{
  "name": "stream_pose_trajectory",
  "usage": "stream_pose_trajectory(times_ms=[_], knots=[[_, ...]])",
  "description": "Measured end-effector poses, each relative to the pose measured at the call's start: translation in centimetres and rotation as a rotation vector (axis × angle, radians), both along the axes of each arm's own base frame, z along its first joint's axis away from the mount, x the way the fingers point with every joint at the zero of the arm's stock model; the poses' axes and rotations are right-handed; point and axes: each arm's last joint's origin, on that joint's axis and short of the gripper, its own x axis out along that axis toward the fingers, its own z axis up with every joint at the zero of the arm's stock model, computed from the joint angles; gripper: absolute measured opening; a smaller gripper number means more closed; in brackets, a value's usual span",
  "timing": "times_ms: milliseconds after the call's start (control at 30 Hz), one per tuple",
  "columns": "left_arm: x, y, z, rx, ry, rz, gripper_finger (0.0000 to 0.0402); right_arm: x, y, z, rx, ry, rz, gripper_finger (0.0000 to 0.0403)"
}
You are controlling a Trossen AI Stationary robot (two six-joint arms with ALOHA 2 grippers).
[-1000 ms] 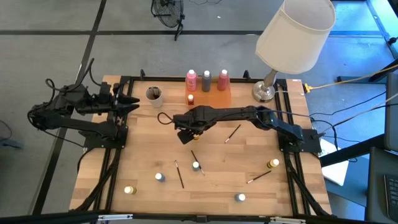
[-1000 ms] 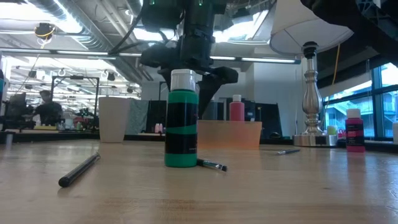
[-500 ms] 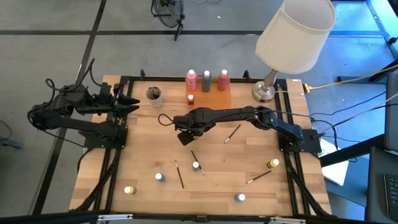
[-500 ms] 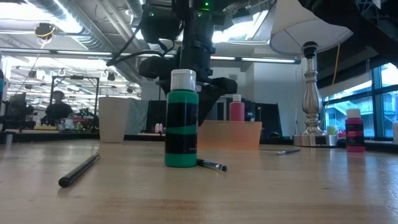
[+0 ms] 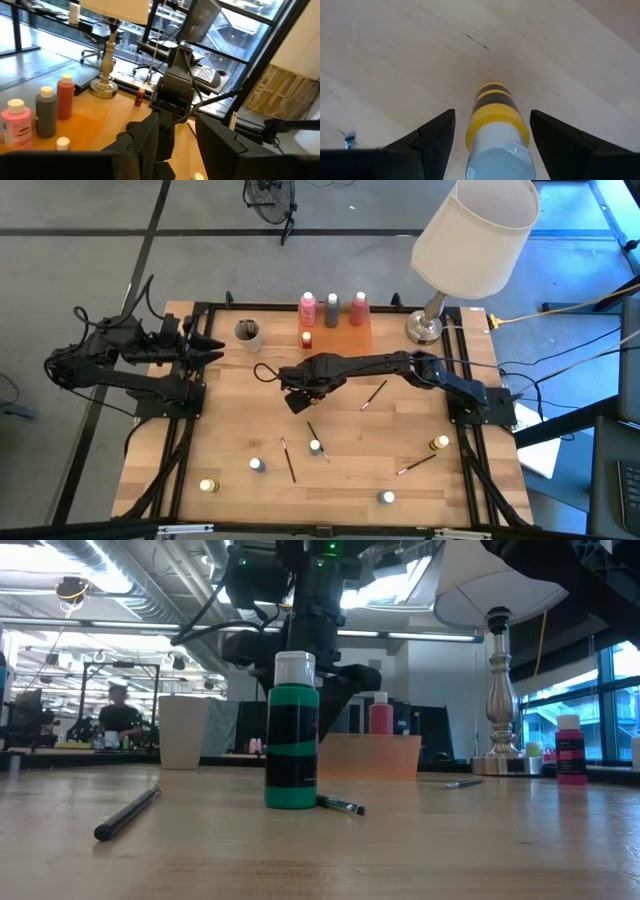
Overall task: Pick & Place Paint Supplies
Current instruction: Put the yellow paint bottle into the orange bin
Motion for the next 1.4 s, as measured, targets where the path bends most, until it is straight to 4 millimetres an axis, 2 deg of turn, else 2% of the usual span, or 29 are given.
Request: stream_pose_trajectory(times_ms=[100,200,433,833,1033,1200,1400], knots=[[0.0,0.0,0.0,-0.001,0.001,-0.015,0.0127,0.0,0.0,0.0,0.001,-0.001,-0.007,0.0258],[0.0,0.0,0.0,-0.001,0.001,-0.015,0.0127,0.0,0.0,0.0,0.001,0.000,-0.007,0.0238],[-0.4,0.0,0.0,0.000,-0.011,-0.015,0.0127,0.0,0.0,0.0,0.001,0.003,-0.007,0.0141],[-2.0,0.0,0.2,0.065,-0.063,-0.018,0.0127,-0.5,0.0,0.4,0.016,0.026,-0.009,0.0142],[-2.9,0.0,-0.1,0.062,-0.060,-0.024,0.0127,-1.5,1.0,3.5,0.071,0.022,-0.014,0.0142],[-3.5,0.0,-1.0,0.061,0.013,-0.028,0.0127,-2.8,1.9,8.0,0.090,0.029,-0.001,0.0142],[-3.8,0.0,-1.0,0.061,0.014,-0.028,0.0127,-5.5,1.1,11.7,0.110,0.036,-0.046,0.0142]])
